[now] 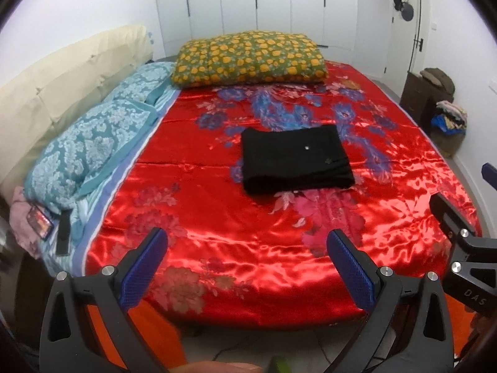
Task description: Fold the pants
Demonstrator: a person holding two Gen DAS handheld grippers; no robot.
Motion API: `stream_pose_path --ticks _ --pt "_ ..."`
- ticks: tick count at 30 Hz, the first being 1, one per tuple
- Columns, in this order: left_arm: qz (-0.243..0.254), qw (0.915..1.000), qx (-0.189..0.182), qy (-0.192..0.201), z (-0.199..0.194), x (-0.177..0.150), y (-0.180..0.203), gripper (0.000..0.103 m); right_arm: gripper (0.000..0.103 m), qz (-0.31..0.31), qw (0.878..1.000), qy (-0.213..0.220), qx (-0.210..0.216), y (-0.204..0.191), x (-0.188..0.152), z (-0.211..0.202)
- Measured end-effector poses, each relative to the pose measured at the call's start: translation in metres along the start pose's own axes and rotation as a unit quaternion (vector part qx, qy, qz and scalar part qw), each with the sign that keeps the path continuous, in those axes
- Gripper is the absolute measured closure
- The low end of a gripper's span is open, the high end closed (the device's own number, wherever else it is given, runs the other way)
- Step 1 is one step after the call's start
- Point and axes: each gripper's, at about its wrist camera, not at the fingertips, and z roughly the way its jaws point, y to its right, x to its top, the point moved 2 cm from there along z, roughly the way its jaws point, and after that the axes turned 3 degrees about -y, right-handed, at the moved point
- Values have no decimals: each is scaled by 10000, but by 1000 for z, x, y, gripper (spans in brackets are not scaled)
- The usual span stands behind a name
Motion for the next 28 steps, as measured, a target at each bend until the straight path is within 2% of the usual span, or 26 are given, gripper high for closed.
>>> stream_pose_path --ticks 28 --pt "60 9998 -173 -81 6 4 11 1 0 64 9999 -102 63 6 -2 11"
